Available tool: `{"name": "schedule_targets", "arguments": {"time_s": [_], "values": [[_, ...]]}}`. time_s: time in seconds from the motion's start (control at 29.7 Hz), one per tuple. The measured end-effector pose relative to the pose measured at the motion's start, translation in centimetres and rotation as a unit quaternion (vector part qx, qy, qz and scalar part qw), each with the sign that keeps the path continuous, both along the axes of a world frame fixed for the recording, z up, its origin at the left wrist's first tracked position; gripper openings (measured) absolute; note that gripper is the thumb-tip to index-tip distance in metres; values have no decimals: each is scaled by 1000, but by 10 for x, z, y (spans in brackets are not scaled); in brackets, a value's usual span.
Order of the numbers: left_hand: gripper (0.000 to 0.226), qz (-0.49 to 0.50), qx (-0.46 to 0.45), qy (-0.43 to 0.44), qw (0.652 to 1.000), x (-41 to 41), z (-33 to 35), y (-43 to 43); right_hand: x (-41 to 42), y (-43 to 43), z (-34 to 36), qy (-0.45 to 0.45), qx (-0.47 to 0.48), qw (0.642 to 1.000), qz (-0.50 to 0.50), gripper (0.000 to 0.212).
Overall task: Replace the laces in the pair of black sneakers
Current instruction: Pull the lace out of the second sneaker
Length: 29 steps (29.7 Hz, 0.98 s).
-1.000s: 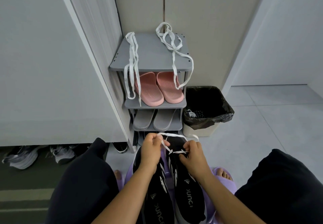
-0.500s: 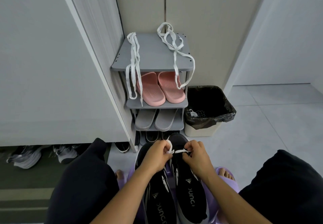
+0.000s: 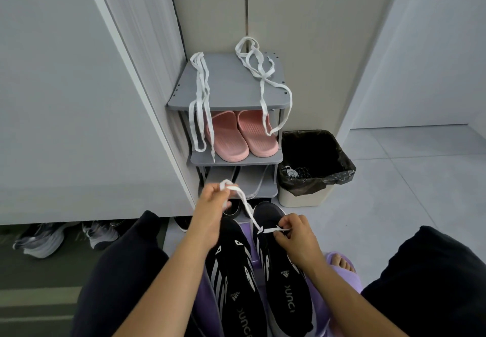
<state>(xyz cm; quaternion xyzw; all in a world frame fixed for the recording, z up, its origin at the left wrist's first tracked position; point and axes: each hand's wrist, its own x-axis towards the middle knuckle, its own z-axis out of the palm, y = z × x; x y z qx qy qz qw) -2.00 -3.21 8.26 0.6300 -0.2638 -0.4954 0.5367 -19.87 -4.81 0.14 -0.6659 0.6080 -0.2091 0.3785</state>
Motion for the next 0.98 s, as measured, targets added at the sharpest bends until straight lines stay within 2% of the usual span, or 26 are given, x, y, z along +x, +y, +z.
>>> {"name": "schedule_targets", "arguments": {"time_s": [0.03, 0.07, 0.1, 0.13, 0.2, 0.24, 0.34, 0.37, 0.4, 0.47, 0.51, 0.54, 0.57, 0.64, 0.71, 0.78, 0.81, 0.84, 0.88, 0.91, 0.94, 0.98], "values": [[7, -14, 3, 50, 999, -8, -5, 2, 0, 0, 0, 0, -2, 1000, -1, 18], [7, -28, 12, 66, 997, -15, -11, 4, 0, 0, 0, 1, -3, 1000, 0, 18], [8, -51, 31, 21, 998, -20, -16, 4, 0, 0, 0, 2, -3, 1000, -1, 18], [11, -89, 52, -82, 991, -23, -22, 3, -1, 0, 0, 2, -4, 1000, -2, 18], [20, -179, 88, -307, 931, -27, -31, 6, -1, 1, 0, -2, -4, 1000, -6, 20], [27, -222, 105, -374, 894, -28, -34, 9, -1, 1, 0, -6, -3, 1000, -8, 21], [32, -310, 140, -520, 783, -30, -38, 11, -1, 1, 0, -16, 1, 1000, -14, 22], [29, -310, 131, -519, 786, -29, -38, 9, -2, 1, 0, -18, 2, 1000, -15, 22], [26, -288, 110, -474, 825, -28, -34, 6, -2, 1, 0, -20, 2, 1000, -16, 22], [25, -176, 66, -288, 939, -18, -17, 1, -3, 2, -1, -24, 5, 1000, -16, 22], [26, -95, 41, -184, 977, -8, -6, -2, -3, 2, -1, -26, 6, 1000, -16, 22], [27, -7, 0, -93, 996, 3, 6, -4, -3, 2, -2, -25, 6, 1000, -16, 22], [28, 61, -49, -26, 997, 14, 16, -5, -2, 2, -2, -22, 4, 1000, -14, 22], [31, 116, -129, 50, 984, 27, 30, -4, -2, 2, -3, -11, -2, 1000, -9, 22], [29, 88, -153, 117, 977, 24, 34, -2, -1, 2, -4, -4, -5, 1000, -7, 22], [21, 21, -116, 163, 980, 12, 32, 3, 0, 2, -4, 0, -7, 1000, -7, 23], [14, -16, -77, 127, 989, 4, 29, 5, 0, 2, -4, 3, -8, 1000, -7, 23], [5, -58, -27, 35, 997, -3, 22, 6, 1, 2, -5, 7, -10, 1000, -6, 23], [9, -102, 26, -92, 990, -9, 13, 7, 1, 2, -5, 10, -13, 1000, -6, 23], [21, -155, 69, -236, 957, -14, 1, 8, 1, 2, -6, 12, -15, 1000, -5, 23], [32, -217, 94, -363, 901, -20, -12, 9, 1, 2, -6, 12, -17, 1000, -4, 24], [38, -271, 105, -447, 846, -24, -23, 11, 1, 2, -6, 12, -18, 1000, -4, 24]]}}
